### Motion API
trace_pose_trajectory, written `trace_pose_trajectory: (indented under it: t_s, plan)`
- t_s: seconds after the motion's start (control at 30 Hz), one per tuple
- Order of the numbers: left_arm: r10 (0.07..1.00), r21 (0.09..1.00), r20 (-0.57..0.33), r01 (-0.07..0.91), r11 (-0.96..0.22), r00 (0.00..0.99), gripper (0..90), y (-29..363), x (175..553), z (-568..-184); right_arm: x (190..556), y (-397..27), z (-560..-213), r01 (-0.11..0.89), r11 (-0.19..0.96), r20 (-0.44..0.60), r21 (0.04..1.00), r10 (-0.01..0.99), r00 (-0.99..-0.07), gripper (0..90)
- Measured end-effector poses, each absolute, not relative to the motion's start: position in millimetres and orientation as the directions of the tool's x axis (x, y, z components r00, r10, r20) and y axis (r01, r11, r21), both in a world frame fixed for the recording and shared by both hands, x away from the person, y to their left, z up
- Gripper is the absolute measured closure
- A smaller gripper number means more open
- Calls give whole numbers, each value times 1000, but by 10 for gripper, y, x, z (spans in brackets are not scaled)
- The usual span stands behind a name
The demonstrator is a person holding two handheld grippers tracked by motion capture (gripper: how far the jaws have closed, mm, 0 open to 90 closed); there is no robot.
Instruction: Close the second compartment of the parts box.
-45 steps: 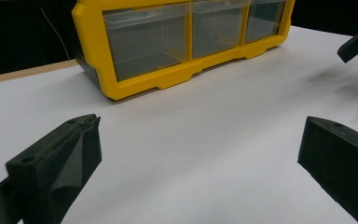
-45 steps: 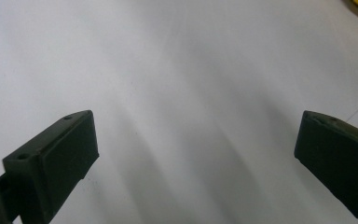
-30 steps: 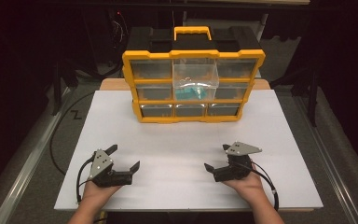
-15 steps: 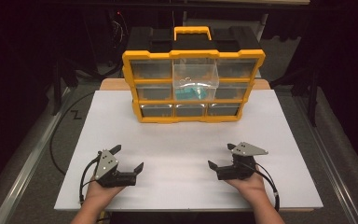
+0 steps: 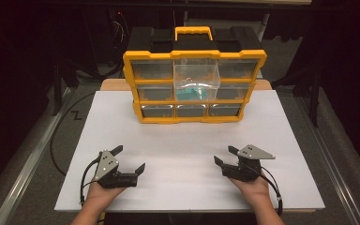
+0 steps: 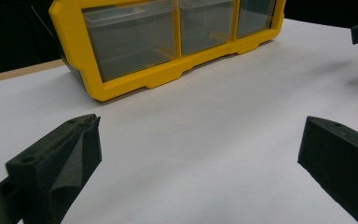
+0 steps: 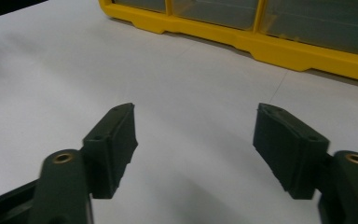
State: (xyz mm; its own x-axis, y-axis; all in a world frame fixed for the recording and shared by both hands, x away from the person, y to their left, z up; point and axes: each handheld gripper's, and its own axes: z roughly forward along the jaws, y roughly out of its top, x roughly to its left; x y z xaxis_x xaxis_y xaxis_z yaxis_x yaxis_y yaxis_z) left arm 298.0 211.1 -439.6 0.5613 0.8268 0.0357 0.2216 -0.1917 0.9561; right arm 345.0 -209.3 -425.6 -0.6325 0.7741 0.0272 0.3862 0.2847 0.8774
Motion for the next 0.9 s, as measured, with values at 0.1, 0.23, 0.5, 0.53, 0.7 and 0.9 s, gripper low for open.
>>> trace_pose_trajectory:
  t_s: [0.1, 0.23, 0.5, 0.53, 0.7, 0.9]
  plan:
    - [832, 957, 25, 227, -181, 555, 3, 2125, 2979, -4400, 3455, -2083, -4271, 401, 280, 34, 872, 784, -620, 444]
    - [831, 958, 28, 223, -182, 555, 3, 2125, 2964, -4393, 3452, -2084, -4283, 408, 275, 36, 871, 791, -611, 602]
    - [827, 957, 35, 219, -189, 561, 3, 2119, 2962, -4394, 3420, -2076, -4260, 381, 280, 18, 881, 785, -620, 887]
    - [827, 958, 35, 217, -188, 561, 3, 2118, 2963, -4395, 3420, -2076, -4260, 381, 278, 20, 882, 784, -620, 900]
    - [827, 958, 36, 216, -188, 561, 3, 2119, 2962, -4395, 3426, -2063, -4249, 366, 276, 14, 889, 782, -624, 900]
    - [828, 959, 37, 213, -187, 560, 3, 2118, 2954, -4388, 3437, -2015, -4235, 339, 278, 0, 899, 774, -634, 900]
